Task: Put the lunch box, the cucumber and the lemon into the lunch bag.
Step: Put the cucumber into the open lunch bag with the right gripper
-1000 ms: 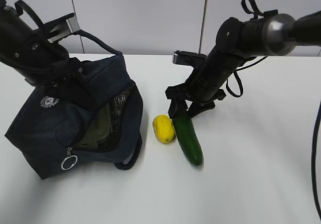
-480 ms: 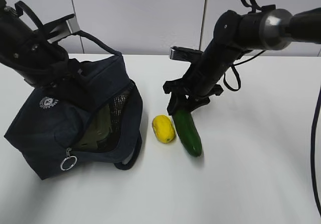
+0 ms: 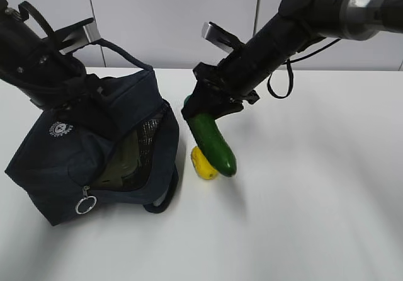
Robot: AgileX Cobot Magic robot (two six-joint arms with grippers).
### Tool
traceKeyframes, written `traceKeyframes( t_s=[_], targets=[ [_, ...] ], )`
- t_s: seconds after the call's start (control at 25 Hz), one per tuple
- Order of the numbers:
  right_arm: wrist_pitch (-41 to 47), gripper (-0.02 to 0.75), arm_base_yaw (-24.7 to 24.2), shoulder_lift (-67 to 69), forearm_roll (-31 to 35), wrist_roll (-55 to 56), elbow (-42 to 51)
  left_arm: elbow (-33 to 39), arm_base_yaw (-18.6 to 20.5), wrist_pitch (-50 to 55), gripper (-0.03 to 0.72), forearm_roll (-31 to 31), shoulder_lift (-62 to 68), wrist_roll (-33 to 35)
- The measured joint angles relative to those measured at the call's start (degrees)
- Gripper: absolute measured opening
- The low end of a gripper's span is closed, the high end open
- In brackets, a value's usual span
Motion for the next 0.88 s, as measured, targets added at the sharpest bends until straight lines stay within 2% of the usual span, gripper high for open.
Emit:
traceKeyframes(
  t_s=[0.24,0.64,0.88],
  targets=[
    [0.6,0.329,1.0,1.5,6.0,-1.9,0.0,0.0,0.0,0.0,-0.008,-0.9,0.0,0.0],
    [-1.4,0.328,5.0,3.0,10.6,-5.7,0.0,0.0,0.0,0.3,-0.008,-2.6,0.0,0.5],
    [-2.5,0.328,5.2,6.6,21.8,-12.2,0.0,0.0,0.0,0.8,-0.008,-2.8,0.0,0.6]
  ],
)
